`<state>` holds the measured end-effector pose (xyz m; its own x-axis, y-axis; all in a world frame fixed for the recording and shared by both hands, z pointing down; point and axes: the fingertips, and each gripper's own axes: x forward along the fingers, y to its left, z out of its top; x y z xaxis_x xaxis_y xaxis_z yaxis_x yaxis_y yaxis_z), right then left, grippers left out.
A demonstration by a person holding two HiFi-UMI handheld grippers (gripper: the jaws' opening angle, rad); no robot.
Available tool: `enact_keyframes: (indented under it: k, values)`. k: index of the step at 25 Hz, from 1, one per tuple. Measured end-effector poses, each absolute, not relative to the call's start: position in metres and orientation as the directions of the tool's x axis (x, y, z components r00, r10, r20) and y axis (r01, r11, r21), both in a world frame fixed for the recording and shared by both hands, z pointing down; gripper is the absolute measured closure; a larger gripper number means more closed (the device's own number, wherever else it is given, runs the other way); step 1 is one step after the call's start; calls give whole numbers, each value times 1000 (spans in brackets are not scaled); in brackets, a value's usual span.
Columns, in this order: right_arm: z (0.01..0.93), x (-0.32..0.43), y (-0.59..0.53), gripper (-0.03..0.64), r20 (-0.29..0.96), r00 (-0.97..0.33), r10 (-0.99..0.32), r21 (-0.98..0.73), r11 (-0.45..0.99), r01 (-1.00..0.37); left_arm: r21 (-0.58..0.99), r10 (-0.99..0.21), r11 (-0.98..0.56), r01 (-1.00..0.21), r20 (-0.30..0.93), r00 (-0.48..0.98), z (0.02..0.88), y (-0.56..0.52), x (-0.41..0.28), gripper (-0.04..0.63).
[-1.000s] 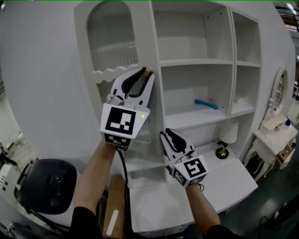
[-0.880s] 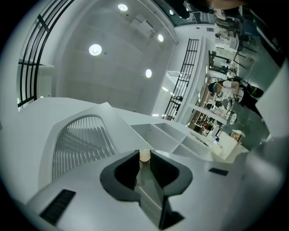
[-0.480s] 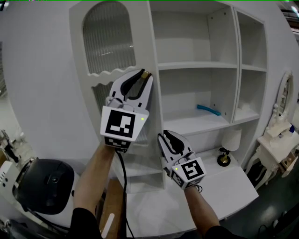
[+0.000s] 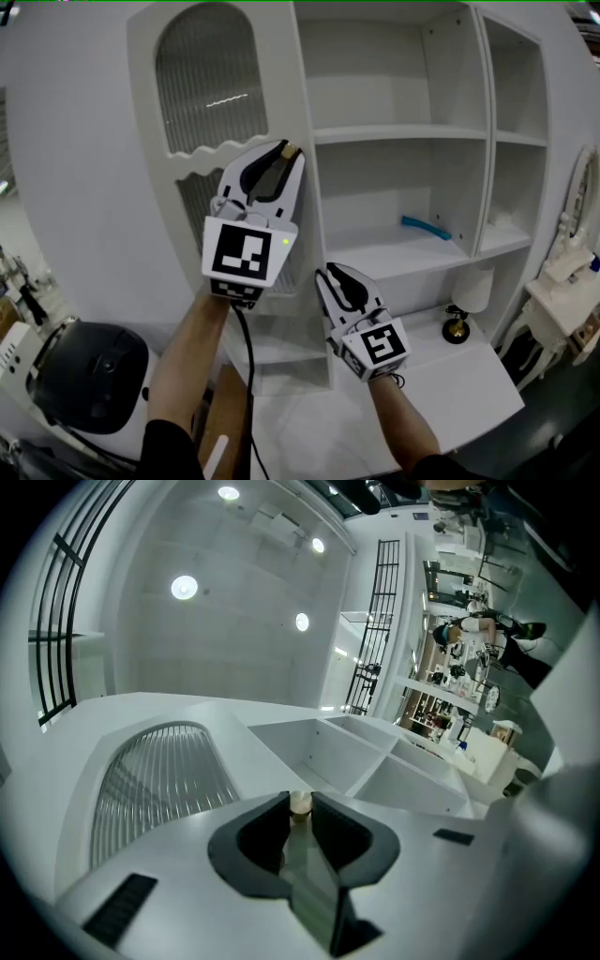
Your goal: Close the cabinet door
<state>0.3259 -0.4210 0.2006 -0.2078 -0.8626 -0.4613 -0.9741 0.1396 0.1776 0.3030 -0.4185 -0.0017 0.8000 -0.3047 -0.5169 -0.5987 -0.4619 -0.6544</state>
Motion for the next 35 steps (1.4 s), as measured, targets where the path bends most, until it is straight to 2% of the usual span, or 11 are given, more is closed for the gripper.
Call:
enact_keyframes:
  k: [17,29,35]
  values:
    - [206,344,-460,526,-476,-250,-843,199,174,-965,-645,-331,-441,-624,-529,781,1,-455,325,512]
    - [203,352,-477,529,-429,-210,-879,195,137,-971,-646,-391,-380,-662,-536,748,-1,-473,332,512]
    - [202,350,-475,530,-470,-227,-853,252,117,-961,-620,-388,-390,-681,-561,732,-2,-472,331,512]
